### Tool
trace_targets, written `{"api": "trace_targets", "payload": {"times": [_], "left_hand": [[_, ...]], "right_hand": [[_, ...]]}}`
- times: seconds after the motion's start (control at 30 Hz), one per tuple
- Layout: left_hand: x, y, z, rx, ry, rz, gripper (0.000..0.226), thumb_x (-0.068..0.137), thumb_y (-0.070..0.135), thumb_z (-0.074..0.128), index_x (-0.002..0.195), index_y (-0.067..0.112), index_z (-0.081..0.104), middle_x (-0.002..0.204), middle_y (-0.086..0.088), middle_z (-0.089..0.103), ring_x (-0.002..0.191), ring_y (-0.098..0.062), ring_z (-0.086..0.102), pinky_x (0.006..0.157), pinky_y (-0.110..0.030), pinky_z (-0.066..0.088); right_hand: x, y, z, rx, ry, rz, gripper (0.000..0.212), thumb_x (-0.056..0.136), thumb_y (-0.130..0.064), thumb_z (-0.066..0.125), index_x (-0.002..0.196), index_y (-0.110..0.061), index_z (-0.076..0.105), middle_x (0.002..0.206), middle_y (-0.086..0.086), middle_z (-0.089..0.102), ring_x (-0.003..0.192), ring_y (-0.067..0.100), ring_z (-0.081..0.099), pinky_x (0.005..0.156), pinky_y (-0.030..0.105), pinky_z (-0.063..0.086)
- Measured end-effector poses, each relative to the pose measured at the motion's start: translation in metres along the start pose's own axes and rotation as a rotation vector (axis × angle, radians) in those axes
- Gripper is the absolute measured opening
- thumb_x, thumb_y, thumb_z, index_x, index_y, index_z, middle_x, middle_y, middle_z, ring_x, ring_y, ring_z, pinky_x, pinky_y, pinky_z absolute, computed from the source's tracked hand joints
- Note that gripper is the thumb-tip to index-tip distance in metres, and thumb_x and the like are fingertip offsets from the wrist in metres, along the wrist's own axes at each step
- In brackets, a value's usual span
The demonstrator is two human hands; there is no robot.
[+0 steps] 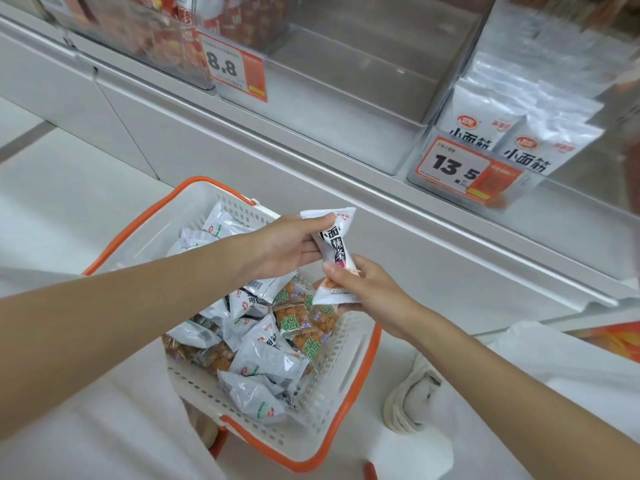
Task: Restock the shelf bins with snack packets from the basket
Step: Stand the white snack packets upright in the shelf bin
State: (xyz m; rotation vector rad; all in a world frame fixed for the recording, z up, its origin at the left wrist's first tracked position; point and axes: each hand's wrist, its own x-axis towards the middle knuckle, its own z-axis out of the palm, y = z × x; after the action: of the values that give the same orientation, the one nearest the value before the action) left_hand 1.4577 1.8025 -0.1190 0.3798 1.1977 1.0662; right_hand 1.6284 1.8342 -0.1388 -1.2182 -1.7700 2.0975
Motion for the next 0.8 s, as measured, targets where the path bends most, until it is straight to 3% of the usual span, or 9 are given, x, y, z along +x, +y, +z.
{"api": "trace_targets", "payload": {"times": [0.07, 0.13, 0.27, 0.37, 0.5, 0.63, 0.67, 0.73, 0.8], "left_hand": [[0.001, 0.0, 0.0, 0.009, 0.027, 0.016, 0.028, 0.096, 0.021, 0.057, 0.119, 0.004, 0.059, 0.103, -0.012, 0.068, 0.094, -0.022, 0.067, 0.092, -0.031, 0.054], [0.001, 0.004, -0.001, 0.023, 0.074, 0.034, 0.029, 0.096, 0.016, 0.056, 0.121, 0.001, 0.059, 0.106, -0.014, 0.069, 0.093, -0.022, 0.067, 0.086, -0.032, 0.057], [0.001, 0.007, -0.004, 0.001, 0.139, 0.039, 0.032, 0.094, 0.01, 0.057, 0.124, -0.003, 0.059, 0.105, -0.016, 0.068, 0.089, -0.023, 0.068, 0.075, -0.031, 0.06], [-0.002, 0.015, -0.005, 0.033, 0.091, 0.039, 0.035, 0.09, 0.014, 0.061, 0.123, 0.001, 0.061, 0.097, -0.012, 0.068, 0.084, -0.022, 0.065, 0.072, -0.03, 0.058], [-0.003, 0.021, -0.004, 0.089, 0.116, 0.102, 0.028, 0.084, 0.018, 0.07, 0.109, 0.006, 0.069, 0.084, -0.005, 0.072, 0.071, -0.016, 0.067, 0.066, -0.027, 0.057], [-0.001, 0.017, 0.001, 0.218, 0.204, 0.129, 0.024, 0.087, 0.025, 0.07, 0.102, 0.008, 0.072, 0.076, -0.003, 0.071, 0.059, -0.011, 0.065, 0.05, -0.019, 0.052], [-0.001, 0.017, 0.002, 0.274, 0.219, 0.133, 0.023, 0.087, 0.027, 0.07, 0.099, 0.009, 0.072, 0.073, -0.002, 0.071, 0.056, -0.009, 0.064, 0.047, -0.016, 0.048], [0.0, 0.019, 0.001, 0.343, 0.23, 0.15, 0.013, 0.087, 0.022, 0.071, 0.092, 0.011, 0.073, 0.068, 0.0, 0.071, 0.054, -0.009, 0.064, 0.047, -0.016, 0.047], [0.002, 0.019, -0.002, 0.341, 0.26, 0.183, 0.004, 0.086, 0.015, 0.072, 0.087, 0.011, 0.073, 0.069, -0.001, 0.071, 0.057, -0.011, 0.065, 0.051, -0.019, 0.052]], "right_hand": [[0.0, 0.002, 0.002, 0.006, 0.015, -0.019, 0.022, 0.082, -0.038, 0.073, 0.095, -0.022, 0.065, 0.093, 0.006, 0.073, 0.083, 0.02, 0.07, 0.065, 0.029, 0.056], [0.002, 0.002, 0.002, -0.022, 0.01, -0.041, 0.011, 0.085, -0.025, 0.073, 0.093, -0.022, 0.067, 0.084, -0.004, 0.074, 0.079, 0.014, 0.07, 0.075, 0.032, 0.058], [0.0, -0.004, 0.003, -0.076, -0.021, -0.12, 0.016, 0.083, -0.016, 0.075, 0.095, -0.021, 0.066, 0.075, -0.012, 0.072, 0.071, 0.005, 0.068, 0.067, 0.024, 0.057], [-0.004, 0.0, 0.004, -0.133, -0.033, -0.161, 0.021, 0.083, -0.011, 0.075, 0.097, -0.024, 0.065, 0.074, -0.017, 0.07, 0.068, -0.003, 0.066, 0.06, 0.015, 0.051], [-0.013, 0.001, 0.012, -0.168, -0.03, -0.119, 0.009, 0.093, -0.031, 0.062, 0.101, -0.029, 0.066, 0.084, -0.017, 0.072, 0.076, -0.002, 0.067, 0.068, 0.015, 0.052], [-0.015, 0.0, 0.017, -0.133, 0.01, -0.136, 0.04, 0.09, -0.05, 0.042, 0.106, -0.022, 0.066, 0.097, 0.011, 0.074, 0.087, 0.037, 0.069, 0.077, 0.043, 0.055], [-0.015, 0.001, 0.017, -0.117, 0.012, -0.139, 0.045, 0.087, -0.053, 0.042, 0.104, -0.018, 0.067, 0.091, 0.012, 0.075, 0.081, 0.039, 0.069, 0.072, 0.045, 0.055], [-0.016, 0.003, 0.019, -0.087, -0.005, -0.13, 0.049, 0.087, -0.053, 0.041, 0.102, -0.014, 0.065, 0.074, 0.007, 0.073, 0.061, 0.026, 0.069, 0.054, 0.036, 0.055], [-0.014, 0.005, 0.02, -0.049, -0.005, -0.115, 0.049, 0.09, -0.052, 0.04, 0.101, -0.01, 0.063, 0.069, 0.004, 0.073, 0.053, 0.019, 0.068, 0.043, 0.028, 0.052]]}}
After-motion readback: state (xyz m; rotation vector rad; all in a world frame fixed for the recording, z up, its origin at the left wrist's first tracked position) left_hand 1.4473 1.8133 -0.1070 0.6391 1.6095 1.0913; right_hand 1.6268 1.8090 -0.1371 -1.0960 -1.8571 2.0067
